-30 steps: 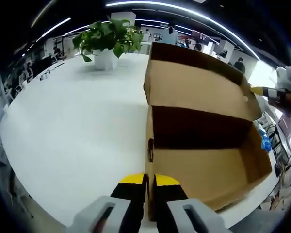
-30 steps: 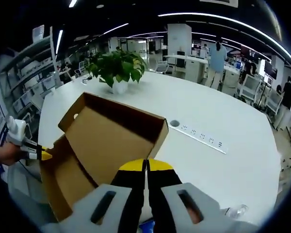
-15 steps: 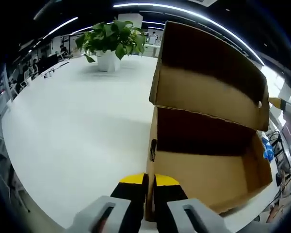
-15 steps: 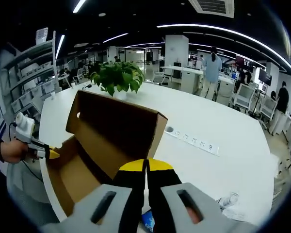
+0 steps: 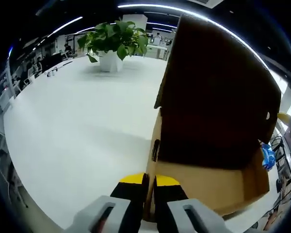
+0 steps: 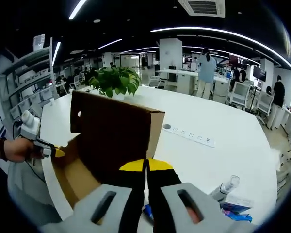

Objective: Operate the shoe box by opening the lid, removing the specified soft item, and placing it in the target area until the item is outside and the box remains undamaged.

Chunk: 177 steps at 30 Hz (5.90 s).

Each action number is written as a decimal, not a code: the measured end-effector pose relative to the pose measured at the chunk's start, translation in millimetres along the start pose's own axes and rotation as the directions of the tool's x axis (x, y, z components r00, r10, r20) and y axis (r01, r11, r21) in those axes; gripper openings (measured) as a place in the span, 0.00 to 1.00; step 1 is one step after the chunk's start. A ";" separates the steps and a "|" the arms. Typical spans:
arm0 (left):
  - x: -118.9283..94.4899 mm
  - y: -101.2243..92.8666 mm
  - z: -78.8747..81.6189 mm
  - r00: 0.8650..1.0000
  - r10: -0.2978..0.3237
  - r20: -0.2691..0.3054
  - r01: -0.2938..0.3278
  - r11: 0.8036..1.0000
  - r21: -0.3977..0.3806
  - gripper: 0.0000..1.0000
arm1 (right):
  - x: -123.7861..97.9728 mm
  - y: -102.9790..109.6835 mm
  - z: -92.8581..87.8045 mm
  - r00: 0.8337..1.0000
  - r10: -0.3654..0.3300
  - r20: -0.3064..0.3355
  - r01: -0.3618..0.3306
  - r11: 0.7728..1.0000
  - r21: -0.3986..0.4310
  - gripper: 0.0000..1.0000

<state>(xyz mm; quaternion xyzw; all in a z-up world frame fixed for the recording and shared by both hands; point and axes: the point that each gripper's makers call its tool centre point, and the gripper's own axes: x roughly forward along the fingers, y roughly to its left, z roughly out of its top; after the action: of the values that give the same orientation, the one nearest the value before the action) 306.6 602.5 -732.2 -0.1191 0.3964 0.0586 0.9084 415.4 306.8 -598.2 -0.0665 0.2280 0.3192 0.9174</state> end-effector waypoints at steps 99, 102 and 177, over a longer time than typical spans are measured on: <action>-74.3 -4.1 -5.6 0.953 -0.293 0.081 0.273 0.942 0.197 0.09 | -57.9 61.2 -127.6 0.999 -0.024 -0.032 0.030 0.975 0.221 0.00; -79.6 -1.8 -6.2 0.950 -0.300 0.086 0.285 0.946 0.155 0.10 | -60.6 62.3 -126.6 0.999 -0.020 -0.026 0.025 0.975 0.219 0.00; 21.0 -45.4 68.4 0.937 -0.347 0.043 0.346 0.938 0.021 0.22 | 30.7 17.3 -103.3 0.996 -0.001 -0.090 0.040 0.902 0.429 0.23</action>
<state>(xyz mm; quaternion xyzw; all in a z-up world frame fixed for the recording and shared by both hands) 378.3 576.9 -694.9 -0.1795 0.3488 -0.1020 0.9142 387.2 309.9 -703.6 0.1213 0.3320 0.2482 0.9019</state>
